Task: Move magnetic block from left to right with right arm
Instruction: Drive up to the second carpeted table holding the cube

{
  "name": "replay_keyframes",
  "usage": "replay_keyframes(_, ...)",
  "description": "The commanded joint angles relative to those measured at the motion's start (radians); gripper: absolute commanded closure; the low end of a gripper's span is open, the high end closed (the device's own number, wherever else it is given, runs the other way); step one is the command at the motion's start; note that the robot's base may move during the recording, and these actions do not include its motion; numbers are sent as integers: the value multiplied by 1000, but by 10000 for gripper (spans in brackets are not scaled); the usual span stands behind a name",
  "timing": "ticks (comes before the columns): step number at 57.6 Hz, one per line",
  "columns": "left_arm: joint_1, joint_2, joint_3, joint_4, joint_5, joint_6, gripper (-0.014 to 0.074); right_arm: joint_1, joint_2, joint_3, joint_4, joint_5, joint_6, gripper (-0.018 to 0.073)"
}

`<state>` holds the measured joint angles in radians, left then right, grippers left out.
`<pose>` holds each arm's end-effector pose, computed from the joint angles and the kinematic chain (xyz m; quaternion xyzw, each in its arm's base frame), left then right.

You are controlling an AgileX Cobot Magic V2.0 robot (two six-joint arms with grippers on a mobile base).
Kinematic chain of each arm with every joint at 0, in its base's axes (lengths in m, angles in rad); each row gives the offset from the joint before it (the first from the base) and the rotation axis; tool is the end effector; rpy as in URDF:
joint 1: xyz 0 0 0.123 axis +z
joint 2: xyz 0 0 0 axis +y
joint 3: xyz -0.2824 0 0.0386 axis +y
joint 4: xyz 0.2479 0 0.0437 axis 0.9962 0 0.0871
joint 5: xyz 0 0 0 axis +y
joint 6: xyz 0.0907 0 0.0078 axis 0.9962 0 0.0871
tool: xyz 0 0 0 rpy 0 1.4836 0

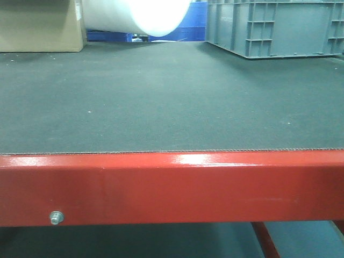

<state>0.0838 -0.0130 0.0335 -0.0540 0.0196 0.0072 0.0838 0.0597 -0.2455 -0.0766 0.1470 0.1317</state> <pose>0.0566 0.0047 0.2007 -0.0447 0.6888 0.0130 0.7235 0.0462 0.0028 0.2785 -0.0050 0.6610 0.0487 0.7488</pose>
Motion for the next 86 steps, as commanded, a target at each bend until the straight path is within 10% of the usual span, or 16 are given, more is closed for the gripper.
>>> replay_keyframes(1,-1,-7,5,-3,-78,-7,722,-3,21,-32,-9,-86,-4,281)
replay_keyframes(86,-1,-7,5,-3,-78,-7,722,-3,21,-32,-9,-86,-4,281)
